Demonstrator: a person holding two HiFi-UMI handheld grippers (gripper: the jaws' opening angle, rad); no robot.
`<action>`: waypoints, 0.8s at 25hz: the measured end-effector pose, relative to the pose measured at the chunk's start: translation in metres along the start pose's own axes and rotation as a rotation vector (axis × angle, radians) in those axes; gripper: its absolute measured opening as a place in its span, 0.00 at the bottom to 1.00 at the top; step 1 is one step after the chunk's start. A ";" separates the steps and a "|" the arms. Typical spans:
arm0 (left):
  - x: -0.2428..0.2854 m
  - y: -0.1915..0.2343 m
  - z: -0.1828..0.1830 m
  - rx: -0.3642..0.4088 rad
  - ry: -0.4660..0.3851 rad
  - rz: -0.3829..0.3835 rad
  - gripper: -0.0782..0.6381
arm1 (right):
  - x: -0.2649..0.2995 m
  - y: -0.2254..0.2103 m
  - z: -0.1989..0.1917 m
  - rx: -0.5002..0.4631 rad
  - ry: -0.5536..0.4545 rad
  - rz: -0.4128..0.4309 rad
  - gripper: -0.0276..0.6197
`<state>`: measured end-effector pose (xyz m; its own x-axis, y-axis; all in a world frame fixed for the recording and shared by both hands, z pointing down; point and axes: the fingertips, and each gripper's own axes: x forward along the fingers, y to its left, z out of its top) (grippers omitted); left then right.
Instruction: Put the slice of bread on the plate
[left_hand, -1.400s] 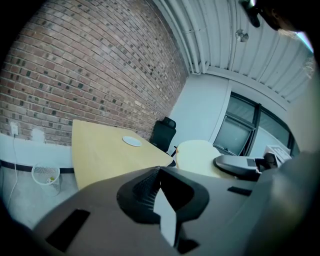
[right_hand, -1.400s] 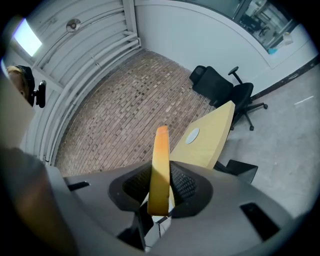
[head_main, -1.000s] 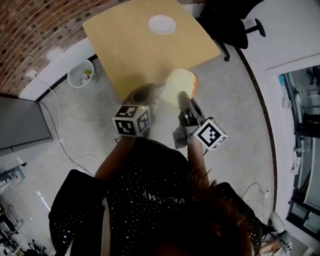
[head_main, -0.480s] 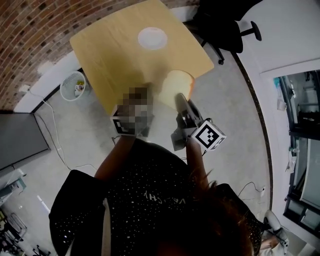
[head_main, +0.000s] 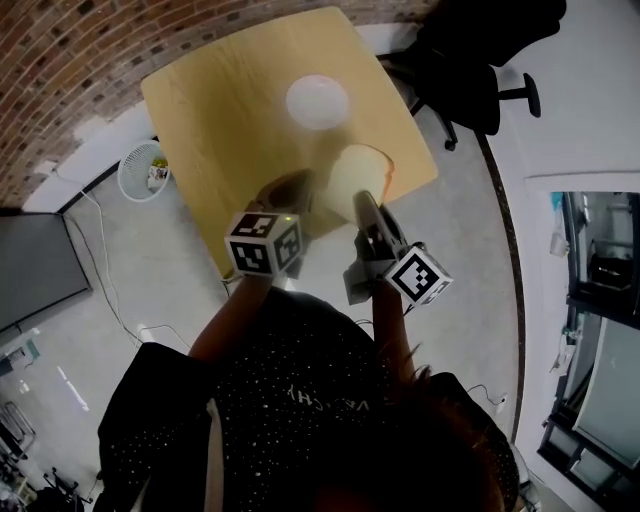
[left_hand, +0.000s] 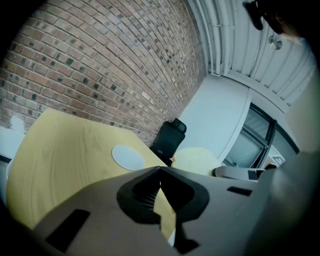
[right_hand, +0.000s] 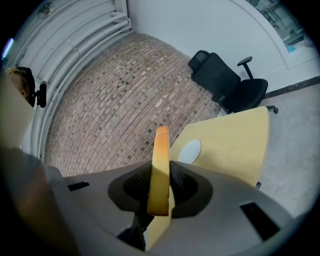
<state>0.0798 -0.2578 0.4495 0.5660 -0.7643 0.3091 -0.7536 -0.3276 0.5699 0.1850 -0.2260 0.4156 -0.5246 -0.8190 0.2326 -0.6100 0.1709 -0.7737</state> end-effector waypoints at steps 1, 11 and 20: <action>0.006 0.004 0.003 -0.008 0.000 0.006 0.12 | 0.008 -0.004 0.002 0.004 0.009 -0.005 0.19; 0.058 0.027 0.018 -0.039 0.003 0.010 0.12 | 0.071 -0.025 0.028 0.009 0.051 0.032 0.19; 0.082 0.043 0.029 -0.060 -0.023 0.105 0.12 | 0.110 -0.055 0.055 -0.015 0.147 0.025 0.19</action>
<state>0.0839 -0.3501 0.4775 0.4769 -0.8052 0.3525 -0.7864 -0.2117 0.5803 0.1936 -0.3551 0.4516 -0.6204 -0.7254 0.2983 -0.6038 0.1990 -0.7719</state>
